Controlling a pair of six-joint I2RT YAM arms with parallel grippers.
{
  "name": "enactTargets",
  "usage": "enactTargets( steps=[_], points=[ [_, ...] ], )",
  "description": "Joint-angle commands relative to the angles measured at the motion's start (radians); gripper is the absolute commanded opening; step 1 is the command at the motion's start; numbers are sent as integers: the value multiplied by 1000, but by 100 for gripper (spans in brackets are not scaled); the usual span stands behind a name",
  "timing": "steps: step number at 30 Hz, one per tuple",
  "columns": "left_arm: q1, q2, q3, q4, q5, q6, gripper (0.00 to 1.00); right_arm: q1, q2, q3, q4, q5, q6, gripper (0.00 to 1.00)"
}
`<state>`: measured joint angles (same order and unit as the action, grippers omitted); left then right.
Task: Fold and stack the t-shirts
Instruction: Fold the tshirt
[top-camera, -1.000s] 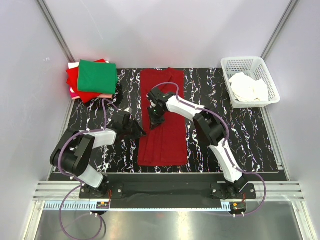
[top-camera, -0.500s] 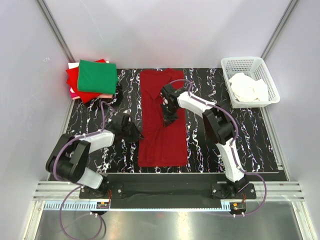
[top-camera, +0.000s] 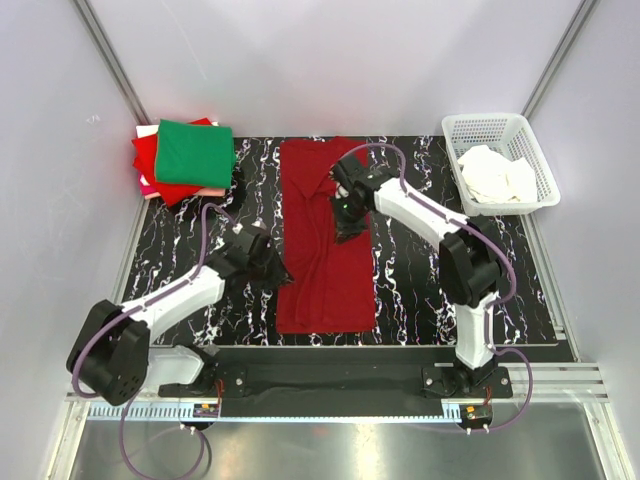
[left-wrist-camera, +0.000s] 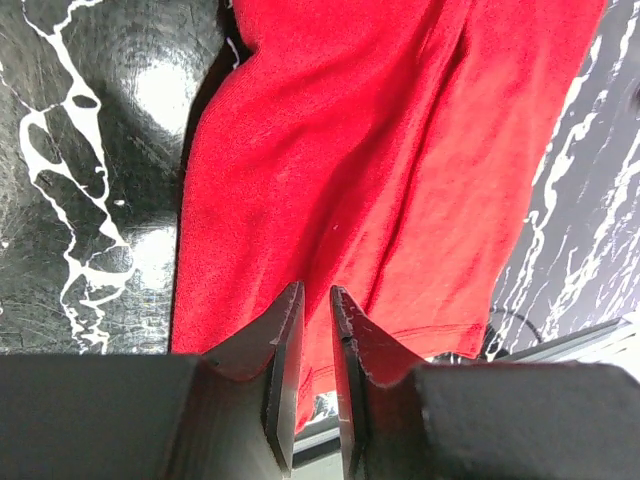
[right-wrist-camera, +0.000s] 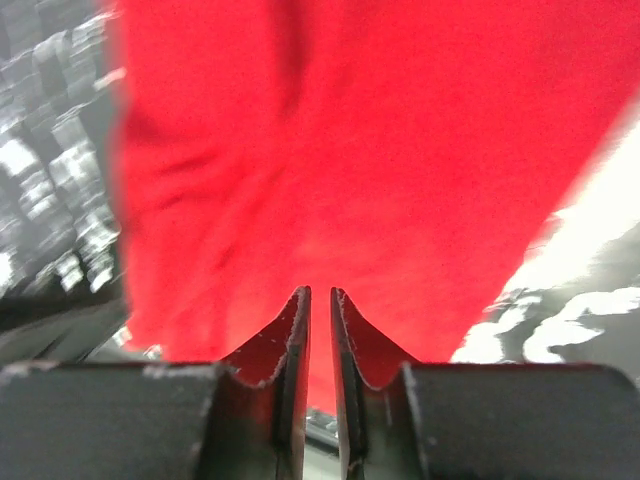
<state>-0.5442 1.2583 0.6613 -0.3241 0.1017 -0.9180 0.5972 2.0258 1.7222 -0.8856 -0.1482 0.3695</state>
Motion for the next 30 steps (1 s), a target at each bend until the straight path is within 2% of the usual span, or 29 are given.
enactTargets(
  steps=[1, 4, 8, 12, 21, 30],
  points=[
    [-10, -23, 21, -35, -24, -18, 22, 105, -76, -36, 71, -134, 60, 21],
    [-20, -77, 21, -93, -66, -19, 22, 154, -53, -50, 120, -209, 101, 23],
    [-19, -238, 55, -243, -169, -15, 24, 236, -3, -49, 169, -258, 152, 24],
    [-13, -327, 98, -331, -247, -5, 29, 273, 62, -38, 211, -292, 189, 24],
    [12, -362, 120, -378, -250, 10, 30, 297, 152, -64, 195, -237, 192, 22],
    [16, -375, 120, -385, -252, 16, 30, 294, 68, -203, 157, -146, 146, 23]
  ],
)
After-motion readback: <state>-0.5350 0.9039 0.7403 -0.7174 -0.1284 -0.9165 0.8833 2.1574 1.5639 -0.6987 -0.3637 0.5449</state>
